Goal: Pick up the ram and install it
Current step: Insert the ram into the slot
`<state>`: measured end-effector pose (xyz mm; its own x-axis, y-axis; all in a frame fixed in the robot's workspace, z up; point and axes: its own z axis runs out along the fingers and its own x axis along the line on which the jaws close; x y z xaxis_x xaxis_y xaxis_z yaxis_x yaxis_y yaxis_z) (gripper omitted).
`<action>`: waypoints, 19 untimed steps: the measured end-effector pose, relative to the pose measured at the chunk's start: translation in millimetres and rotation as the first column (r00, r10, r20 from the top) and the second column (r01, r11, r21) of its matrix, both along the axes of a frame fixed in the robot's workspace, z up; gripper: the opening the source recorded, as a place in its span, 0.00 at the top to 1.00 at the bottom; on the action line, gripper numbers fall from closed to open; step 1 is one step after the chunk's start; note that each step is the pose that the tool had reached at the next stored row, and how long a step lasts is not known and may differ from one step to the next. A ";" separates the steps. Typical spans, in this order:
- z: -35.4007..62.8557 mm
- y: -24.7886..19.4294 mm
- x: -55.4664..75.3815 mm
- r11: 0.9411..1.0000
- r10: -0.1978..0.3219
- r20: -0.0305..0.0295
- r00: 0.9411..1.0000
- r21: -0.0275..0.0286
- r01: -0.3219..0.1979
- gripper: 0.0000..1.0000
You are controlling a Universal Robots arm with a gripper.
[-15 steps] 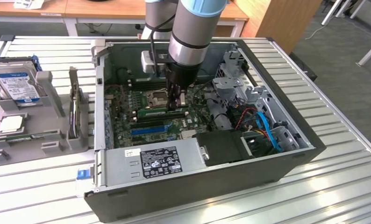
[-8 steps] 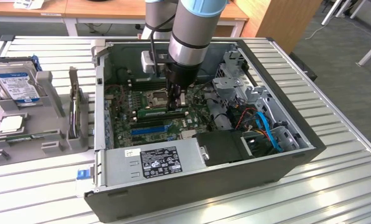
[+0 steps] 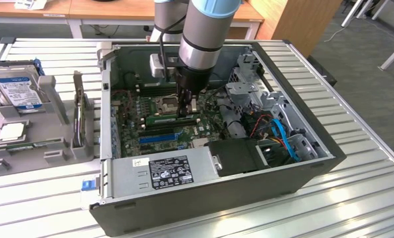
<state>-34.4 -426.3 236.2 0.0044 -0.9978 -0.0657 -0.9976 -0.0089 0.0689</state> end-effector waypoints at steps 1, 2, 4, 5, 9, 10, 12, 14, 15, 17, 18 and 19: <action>0.0 0.1 0.0 1.000 0.000 0.000 1.000 0.000 0.000 0.88; 0.0 0.3 0.0 1.000 0.000 0.000 1.000 0.000 0.000 0.88; -0.1 0.6 0.0 1.000 -0.001 0.000 1.000 0.000 0.001 0.88; -0.1 0.6 0.0 1.000 -0.001 0.000 1.000 0.000 0.001 0.88; -1.2 0.8 0.0 1.000 -0.003 0.000 1.000 0.000 0.003 0.88; -1.5 0.7 0.0 1.000 -0.004 0.000 1.000 0.000 0.004 0.88; -1.7 0.7 0.0 1.000 -0.005 0.000 1.000 0.000 0.005 0.88; -1.8 0.7 0.0 1.000 -0.005 0.000 1.000 0.000 0.005 0.88; -1.8 0.7 0.0 1.000 -0.005 0.000 1.000 0.000 0.005 0.88; -2.2 0.8 0.0 1.000 -0.005 0.000 1.000 0.000 0.005 0.88; -2.4 0.8 0.0 1.000 -0.005 0.000 1.000 0.000 0.005 0.88; -2.3 0.7 0.0 1.000 -0.005 0.000 1.000 0.000 0.005 0.88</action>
<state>-34.4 -425.6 233.9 -0.0002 -0.9978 -0.0656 -0.9976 -0.0043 0.0689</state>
